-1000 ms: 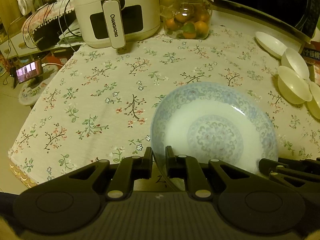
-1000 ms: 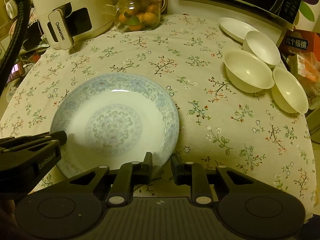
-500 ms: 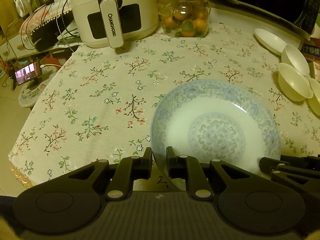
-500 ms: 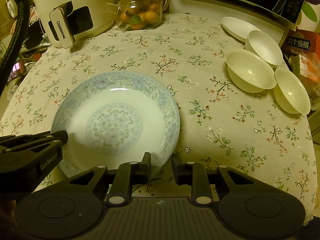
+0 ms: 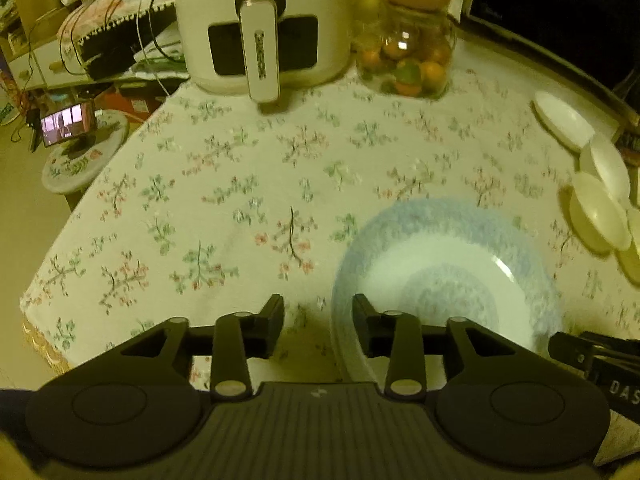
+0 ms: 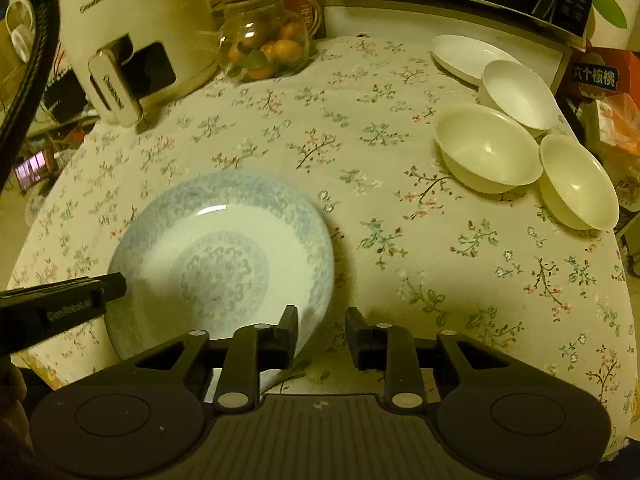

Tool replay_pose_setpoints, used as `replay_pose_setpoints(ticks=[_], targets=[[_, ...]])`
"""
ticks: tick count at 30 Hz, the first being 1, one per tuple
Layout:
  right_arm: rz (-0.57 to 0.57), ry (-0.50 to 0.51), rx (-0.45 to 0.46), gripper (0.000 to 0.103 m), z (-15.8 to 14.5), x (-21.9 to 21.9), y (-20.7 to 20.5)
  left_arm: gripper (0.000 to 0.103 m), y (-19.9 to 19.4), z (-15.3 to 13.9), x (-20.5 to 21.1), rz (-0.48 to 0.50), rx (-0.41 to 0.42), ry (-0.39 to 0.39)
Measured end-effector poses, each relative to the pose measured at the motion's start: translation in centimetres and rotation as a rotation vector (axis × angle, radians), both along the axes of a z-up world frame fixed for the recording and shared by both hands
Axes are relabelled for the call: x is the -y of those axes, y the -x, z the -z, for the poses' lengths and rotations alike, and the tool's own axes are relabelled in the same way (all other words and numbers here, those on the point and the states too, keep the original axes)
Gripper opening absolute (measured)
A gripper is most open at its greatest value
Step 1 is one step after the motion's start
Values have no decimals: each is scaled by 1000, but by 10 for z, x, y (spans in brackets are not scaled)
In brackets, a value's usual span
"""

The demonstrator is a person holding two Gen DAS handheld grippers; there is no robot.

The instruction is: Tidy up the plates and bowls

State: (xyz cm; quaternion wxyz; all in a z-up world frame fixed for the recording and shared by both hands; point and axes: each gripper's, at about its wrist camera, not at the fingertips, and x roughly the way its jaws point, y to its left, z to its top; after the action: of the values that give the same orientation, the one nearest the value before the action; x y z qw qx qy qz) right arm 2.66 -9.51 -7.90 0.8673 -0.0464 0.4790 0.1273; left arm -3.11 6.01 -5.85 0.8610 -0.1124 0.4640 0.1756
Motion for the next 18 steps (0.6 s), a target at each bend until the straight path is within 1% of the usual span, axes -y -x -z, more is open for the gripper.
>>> replay_pose_setpoints(ticks=[2, 7, 12, 14, 16, 18], targets=[[5, -19, 5, 31, -6, 6, -4, 43, -3, -4, 1, 1, 19, 1], [42, -74, 17, 36, -20, 23, -15, 44, -16, -9, 12, 31, 36, 13], [53, -100, 41, 38, -35, 42, -30, 62, -35, -17, 24, 70, 65, 47], [54, -92, 76, 42, -44, 49, -35, 65, -44, -19, 27, 77, 76, 59], [63, -83, 120, 44, -53, 57, -40, 65, -54, -20, 29, 81, 79, 99], [83, -90, 144, 44, -60, 67, -47, 70, -64, -22, 32, 87, 84, 127]])
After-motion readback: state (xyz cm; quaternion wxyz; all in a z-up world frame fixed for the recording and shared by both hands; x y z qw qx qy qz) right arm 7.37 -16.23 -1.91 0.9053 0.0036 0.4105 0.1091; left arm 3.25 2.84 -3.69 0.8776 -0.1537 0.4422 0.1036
